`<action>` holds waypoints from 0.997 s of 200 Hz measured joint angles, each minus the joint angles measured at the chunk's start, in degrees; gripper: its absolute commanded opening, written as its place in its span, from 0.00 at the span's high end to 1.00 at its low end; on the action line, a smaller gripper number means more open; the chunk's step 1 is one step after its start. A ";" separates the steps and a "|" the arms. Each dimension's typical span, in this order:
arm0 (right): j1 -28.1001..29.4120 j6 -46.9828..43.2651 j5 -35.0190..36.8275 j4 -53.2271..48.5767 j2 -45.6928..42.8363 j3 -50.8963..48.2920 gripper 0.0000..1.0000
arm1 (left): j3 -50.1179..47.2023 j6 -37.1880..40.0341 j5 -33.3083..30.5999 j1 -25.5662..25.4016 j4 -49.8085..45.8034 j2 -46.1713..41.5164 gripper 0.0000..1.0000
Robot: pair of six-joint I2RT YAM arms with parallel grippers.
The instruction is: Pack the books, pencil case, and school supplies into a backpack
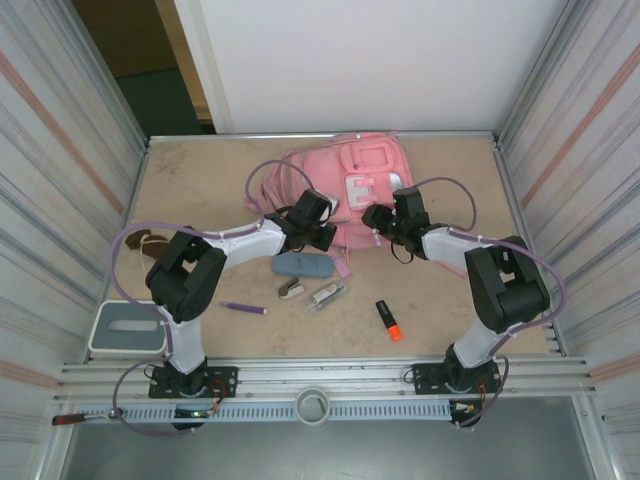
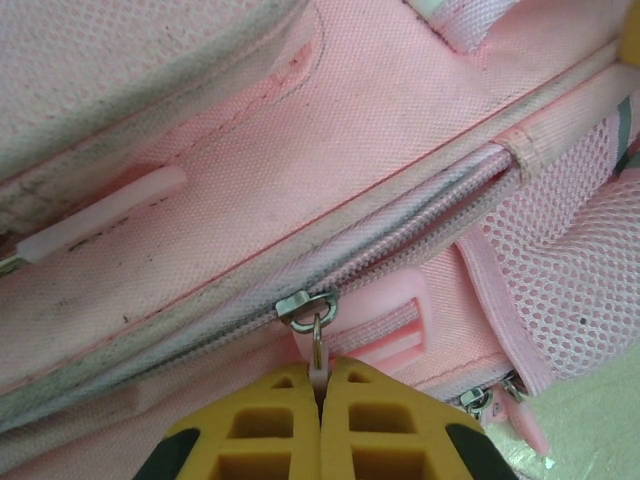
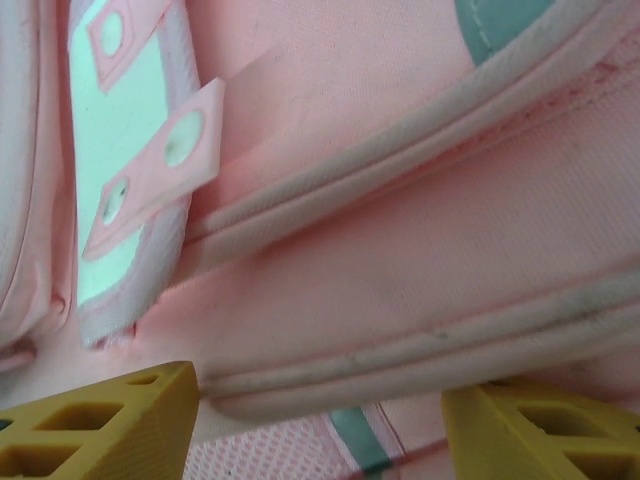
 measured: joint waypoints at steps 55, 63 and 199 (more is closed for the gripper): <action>-1.25 3.72 1.14 3.17 1.57 0.20 0.85 | -0.31 1.57 -1.38 -0.02 0.13 -0.11 1.00; -1.60 4.39 1.09 3.87 1.57 0.20 0.91 | -0.46 1.99 -2.01 -0.02 0.15 -0.26 1.00; -8.07 -2.82 -6.10 3.13 -4.17 -2.49 1.00 | -0.59 7.54 -18.25 -1.77 -5.64 -2.43 1.00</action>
